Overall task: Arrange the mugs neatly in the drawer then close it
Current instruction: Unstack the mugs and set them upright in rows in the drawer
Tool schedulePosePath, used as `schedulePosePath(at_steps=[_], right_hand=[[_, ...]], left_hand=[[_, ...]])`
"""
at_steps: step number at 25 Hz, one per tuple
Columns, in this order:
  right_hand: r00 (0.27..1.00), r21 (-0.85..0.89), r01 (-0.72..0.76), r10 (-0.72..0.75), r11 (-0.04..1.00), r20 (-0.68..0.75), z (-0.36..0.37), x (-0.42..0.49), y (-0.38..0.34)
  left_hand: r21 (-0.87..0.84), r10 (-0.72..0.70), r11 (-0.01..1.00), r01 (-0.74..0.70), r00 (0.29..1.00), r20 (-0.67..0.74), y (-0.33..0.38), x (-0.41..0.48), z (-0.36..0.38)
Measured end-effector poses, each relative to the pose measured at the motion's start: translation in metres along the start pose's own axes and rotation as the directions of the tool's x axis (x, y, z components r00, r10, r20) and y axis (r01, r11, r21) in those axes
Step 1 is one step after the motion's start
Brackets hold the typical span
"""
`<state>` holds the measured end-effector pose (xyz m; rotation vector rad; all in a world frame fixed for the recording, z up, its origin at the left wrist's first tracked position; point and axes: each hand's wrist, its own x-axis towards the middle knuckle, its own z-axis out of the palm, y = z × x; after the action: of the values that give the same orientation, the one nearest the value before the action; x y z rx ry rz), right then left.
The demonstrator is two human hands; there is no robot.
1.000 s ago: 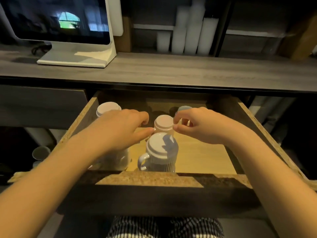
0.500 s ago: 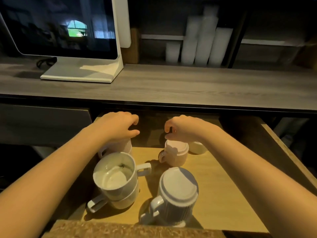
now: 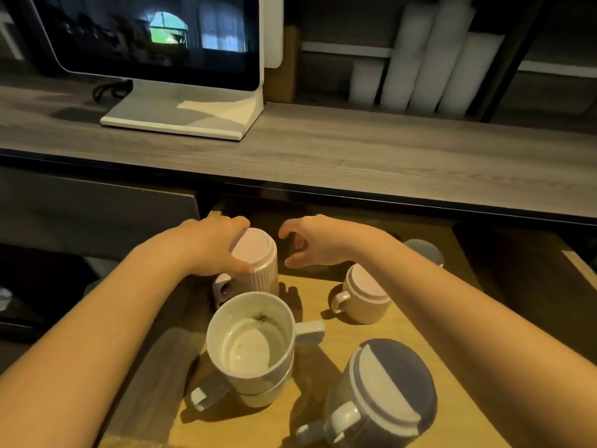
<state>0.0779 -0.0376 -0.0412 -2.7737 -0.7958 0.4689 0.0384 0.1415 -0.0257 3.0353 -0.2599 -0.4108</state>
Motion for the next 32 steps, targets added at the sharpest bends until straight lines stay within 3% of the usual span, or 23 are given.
schedulePosePath(at_steps=[7, 16, 21, 26, 29, 32], right_hand=[[0.993, 0.050, 0.106, -0.104, 0.993, -0.048, 0.002, 0.017, -0.023], [0.992, -0.053, 0.118, -0.119, 0.992, -0.032, 0.011, 0.031, -0.037], [0.983, -0.020, 0.115, -0.117, 0.993, -0.142, -0.010, 0.012, -0.022], [0.985, 0.018, 0.070, -0.066, 0.997, -0.162, -0.015, -0.008, 0.005], [0.988, 0.015, -0.004, 0.006, 1.000, -0.153, -0.007, -0.012, 0.022], [0.993, 0.059, -0.056, 0.061, 0.997, -0.098, 0.012, -0.013, 0.034]], left_hand=[[0.029, -0.015, 0.999, 0.014, 0.999, 0.038, -0.009, 0.002, 0.002], [-0.056, 0.035, 0.998, -0.037, 0.999, -0.028, -0.014, 0.004, 0.003], [-0.174, 0.105, 0.975, -0.135, 0.979, -0.175, -0.007, 0.003, -0.003], [-0.218, 0.206, 0.941, -0.259, 0.949, -0.239, 0.012, 0.001, 0.002], [-0.165, 0.186, 0.961, -0.222, 0.960, -0.208, 0.015, 0.005, 0.009], [-0.112, 0.145, 0.982, -0.154, 0.986, -0.086, 0.010, 0.012, 0.020]])
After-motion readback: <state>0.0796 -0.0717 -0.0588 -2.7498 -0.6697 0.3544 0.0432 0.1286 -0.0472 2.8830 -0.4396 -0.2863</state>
